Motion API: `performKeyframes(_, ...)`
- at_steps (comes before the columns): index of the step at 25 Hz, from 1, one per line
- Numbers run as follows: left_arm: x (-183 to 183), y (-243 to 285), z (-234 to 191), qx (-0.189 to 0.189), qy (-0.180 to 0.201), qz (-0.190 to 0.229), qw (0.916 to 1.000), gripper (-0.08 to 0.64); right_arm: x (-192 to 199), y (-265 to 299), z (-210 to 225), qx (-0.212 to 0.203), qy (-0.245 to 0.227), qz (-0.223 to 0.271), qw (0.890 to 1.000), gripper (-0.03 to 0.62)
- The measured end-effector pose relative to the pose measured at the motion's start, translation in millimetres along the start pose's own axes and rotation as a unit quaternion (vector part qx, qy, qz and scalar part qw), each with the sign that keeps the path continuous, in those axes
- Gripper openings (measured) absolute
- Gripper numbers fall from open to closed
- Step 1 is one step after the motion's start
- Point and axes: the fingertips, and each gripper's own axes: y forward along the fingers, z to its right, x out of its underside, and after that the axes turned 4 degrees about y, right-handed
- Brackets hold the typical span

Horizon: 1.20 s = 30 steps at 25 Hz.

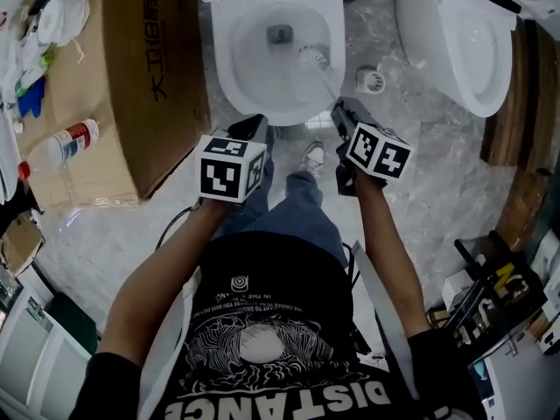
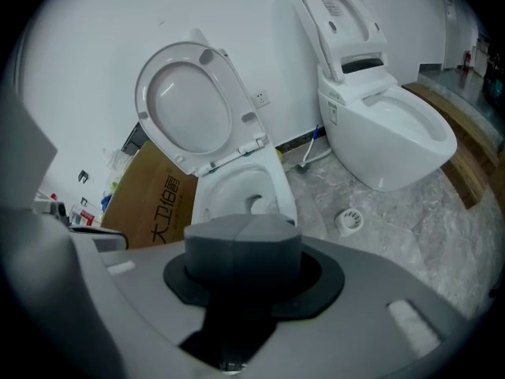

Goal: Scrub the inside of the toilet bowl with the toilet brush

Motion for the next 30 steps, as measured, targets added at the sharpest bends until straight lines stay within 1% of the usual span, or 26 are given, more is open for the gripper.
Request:
performKeyframes(5,13,-3,12,-0.002,-0.014,0.005,0.9999,0.000,32,-11,5,-0.005,0.001,-0.025,1.000,0.152)
performKeyframes(10,20,-5,14,-0.006,-0.027,0.010,0.9996,-0.002,58,-11,-1,-0.014,-0.003,-0.051,0.999,0.152)
performKeyframes(15,20,-8,4,-0.015,-0.042,0.014,0.9989,-0.002,71,4,-31,-0.042,-0.006,-0.074,0.996,0.152)
performKeyframes(20,16,-12,-11,-0.026,-0.047,0.017,0.9984,-0.002,68,26,-71,-0.087,-0.025,-0.087,0.992,0.152)
performKeyframes(22,16,-13,-15,-0.027,-0.051,0.019,0.9982,-0.002,65,31,-80,-0.095,-0.031,-0.086,0.991,0.152)
performKeyframes(26,19,-11,-16,-0.026,-0.054,0.014,0.9981,-0.002,60,34,-73,-0.081,-0.027,-0.081,0.993,0.152)
performKeyframes(30,17,-7,-18,-0.021,-0.052,0.008,0.9984,-0.002,59,44,-61,-0.061,-0.028,-0.093,0.993,0.152)
